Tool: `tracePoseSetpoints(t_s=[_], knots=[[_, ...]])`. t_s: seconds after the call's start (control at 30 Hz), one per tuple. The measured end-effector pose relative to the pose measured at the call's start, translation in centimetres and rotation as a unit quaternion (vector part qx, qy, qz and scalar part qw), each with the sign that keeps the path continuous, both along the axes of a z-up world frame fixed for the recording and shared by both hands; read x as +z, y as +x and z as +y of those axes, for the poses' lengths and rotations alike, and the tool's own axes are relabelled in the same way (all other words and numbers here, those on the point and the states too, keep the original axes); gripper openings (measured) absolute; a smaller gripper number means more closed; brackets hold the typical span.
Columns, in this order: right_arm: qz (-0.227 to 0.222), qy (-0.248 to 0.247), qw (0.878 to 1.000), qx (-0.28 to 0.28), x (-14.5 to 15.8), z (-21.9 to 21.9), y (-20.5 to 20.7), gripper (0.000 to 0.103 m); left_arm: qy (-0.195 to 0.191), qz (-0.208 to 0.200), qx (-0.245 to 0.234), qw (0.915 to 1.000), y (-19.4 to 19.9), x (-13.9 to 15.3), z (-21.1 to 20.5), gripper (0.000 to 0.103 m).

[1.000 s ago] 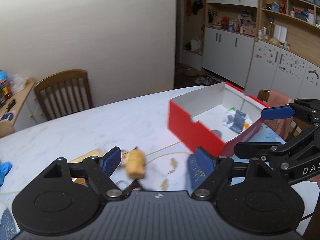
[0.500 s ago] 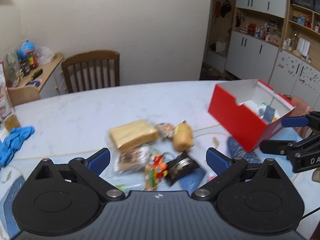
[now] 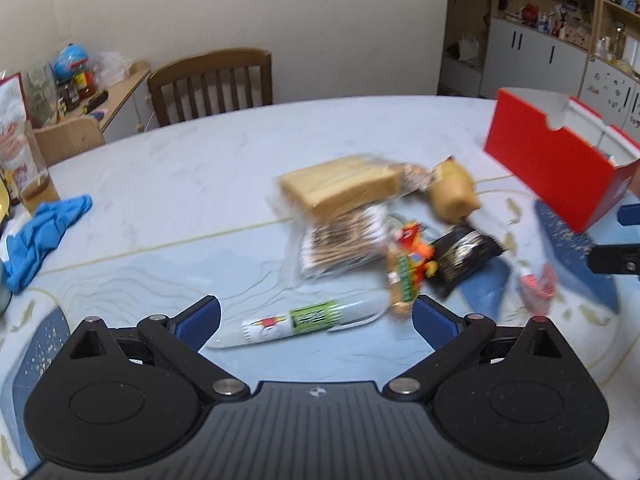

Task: Organize objects
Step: 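Withdraw both tools from the box back toward the cluttered table, then grasp the pink toothpaste tube with the right tool while the left grasps the glue stick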

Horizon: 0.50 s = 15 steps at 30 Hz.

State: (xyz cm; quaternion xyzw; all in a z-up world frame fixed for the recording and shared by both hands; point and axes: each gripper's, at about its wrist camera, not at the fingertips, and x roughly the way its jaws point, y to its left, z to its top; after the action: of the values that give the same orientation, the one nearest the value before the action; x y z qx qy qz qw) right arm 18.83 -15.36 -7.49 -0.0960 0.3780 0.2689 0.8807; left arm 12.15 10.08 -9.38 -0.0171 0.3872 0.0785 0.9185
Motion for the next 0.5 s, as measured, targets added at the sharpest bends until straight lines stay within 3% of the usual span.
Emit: tracePoseSetpoints(t_s=[0.2, 0.5], knots=[[0.013, -0.020, 1.000, 0.014, -1.7, 1.0, 0.1, 0.101, 0.004, 0.018, -0.017, 0.9997, 0.8, -2.3, 1.7, 0.102], [0.035, -0.035, 0.998, 0.025, -3.3, 1.9, 0.6, 0.100, 0.047, 0.024, -0.118, 0.9916, 2.2, -3.7, 3.1, 0.102]])
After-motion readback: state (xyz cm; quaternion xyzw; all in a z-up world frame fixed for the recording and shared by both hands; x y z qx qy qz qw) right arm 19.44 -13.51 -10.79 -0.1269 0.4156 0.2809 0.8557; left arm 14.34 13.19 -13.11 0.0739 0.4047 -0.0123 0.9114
